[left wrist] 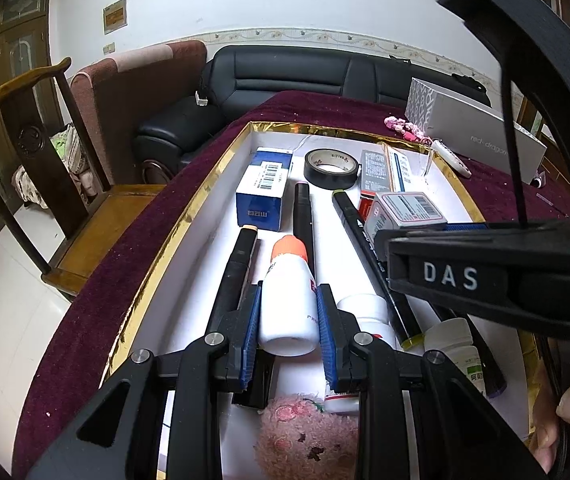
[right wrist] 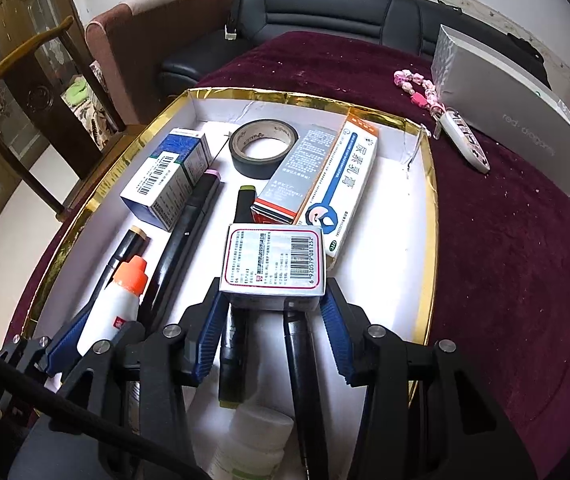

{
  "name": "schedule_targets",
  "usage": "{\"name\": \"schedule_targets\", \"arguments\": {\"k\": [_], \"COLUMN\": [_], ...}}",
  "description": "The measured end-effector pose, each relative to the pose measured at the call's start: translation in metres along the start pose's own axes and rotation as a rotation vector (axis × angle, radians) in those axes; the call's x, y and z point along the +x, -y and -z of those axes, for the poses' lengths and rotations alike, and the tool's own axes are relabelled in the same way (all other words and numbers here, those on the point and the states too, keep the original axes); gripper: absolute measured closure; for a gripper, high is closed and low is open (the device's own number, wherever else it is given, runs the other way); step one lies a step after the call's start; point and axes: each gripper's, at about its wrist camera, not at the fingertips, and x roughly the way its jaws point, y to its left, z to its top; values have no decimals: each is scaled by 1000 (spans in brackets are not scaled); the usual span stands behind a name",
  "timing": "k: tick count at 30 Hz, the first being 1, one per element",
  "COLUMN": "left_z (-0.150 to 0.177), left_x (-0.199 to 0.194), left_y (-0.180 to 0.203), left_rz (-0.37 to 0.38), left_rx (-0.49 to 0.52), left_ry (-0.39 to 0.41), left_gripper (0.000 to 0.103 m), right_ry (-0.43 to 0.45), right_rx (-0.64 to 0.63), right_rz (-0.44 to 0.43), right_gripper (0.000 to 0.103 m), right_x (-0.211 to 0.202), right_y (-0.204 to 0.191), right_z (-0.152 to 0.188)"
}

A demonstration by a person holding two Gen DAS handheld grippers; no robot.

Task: Organize objects
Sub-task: 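Lower the box into the tray and open the right gripper while the left gripper releases the bottle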

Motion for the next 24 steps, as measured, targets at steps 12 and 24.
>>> {"name": "schedule_targets", "arguments": {"k": [12,24], "left_z": [1,2], "left_x": [0,-2], "left_y": [2,2], "left_rz": [-13,-20], "left_rx": [4,4], "left_ry": [1,2], "left_gripper": [80,80], "right_ry": [-9,-10], "right_rx": [-8,-16], "right_rz": [-13,-17], "right_gripper": [58,57], "right_x": [7,10], "right_y": [-9,-13], "right_z": [-8,-12]}}
